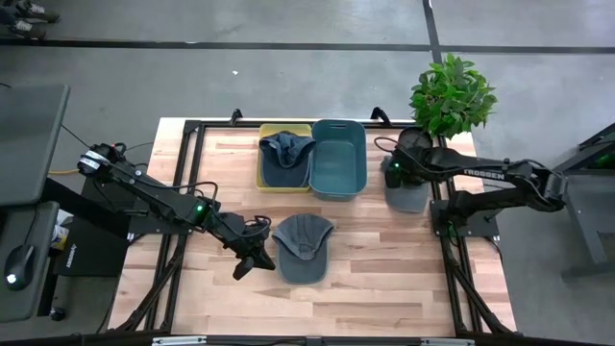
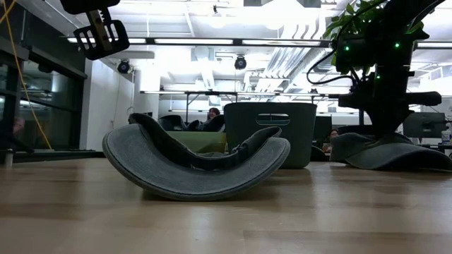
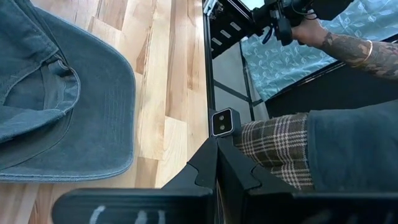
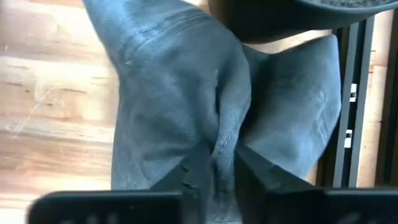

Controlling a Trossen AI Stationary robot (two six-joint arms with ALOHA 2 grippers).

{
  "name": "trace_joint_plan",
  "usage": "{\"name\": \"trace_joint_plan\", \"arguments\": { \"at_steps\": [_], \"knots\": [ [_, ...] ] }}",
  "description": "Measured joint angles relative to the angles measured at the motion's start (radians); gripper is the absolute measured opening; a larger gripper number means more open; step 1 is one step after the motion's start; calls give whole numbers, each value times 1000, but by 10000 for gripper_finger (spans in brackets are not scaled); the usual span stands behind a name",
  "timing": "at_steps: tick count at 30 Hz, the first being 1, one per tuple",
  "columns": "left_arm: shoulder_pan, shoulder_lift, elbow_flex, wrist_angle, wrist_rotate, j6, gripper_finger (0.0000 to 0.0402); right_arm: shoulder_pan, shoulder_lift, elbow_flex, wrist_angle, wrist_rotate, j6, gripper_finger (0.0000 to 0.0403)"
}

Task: Pick & Place hat
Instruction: Put the right grey cap into the grey bin

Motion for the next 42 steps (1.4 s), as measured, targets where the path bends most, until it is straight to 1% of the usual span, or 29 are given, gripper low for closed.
{"name": "trace_joint_plan", "arguments": {
  "at_steps": [2, 4, 7, 11, 17, 22, 27, 35, 38, 42],
  "knots": [
    [0, 0, 0, 0, 0, 0, 1, 0, 0, 0, 0, -6, -5, 20],
    [0, 0, 0, 0, 0, 0, 1, 1, 0, 0, 1, -12, -22, 8],
    [0, 0, 0, 0, -1, 0, 1, 1, 0, 0, 2, -16, -24, 13],
    [0, 0, 0, 0, -3, 0, 1, 6, 0, 0, 12, -52, -51, 6],
    [0, 0, 0, 0, -3, 0, 1, 54, -3, 2, 23, -80, -52, 3],
    [1, 0, 0, 1, -9, 0, 1, 132, -3, 31, 19, -89, -47, 2],
    [3, 0, 0, 3, -14, 0, 1, 221, -4, 83, -30, -89, -22, 1],
    [3, 0, 0, 32, -37, -3, 1, 376, -4, 214, -229, -76, 35, 1],
    [3, 0, 0, 57, -56, 1, 1, 436, -4, 276, -281, -56, 63, 1],
    [2, 0, 0, 67, -112, 2, 1, 517, -12, 363, -307, -3, 102, 0]
  ]
}}
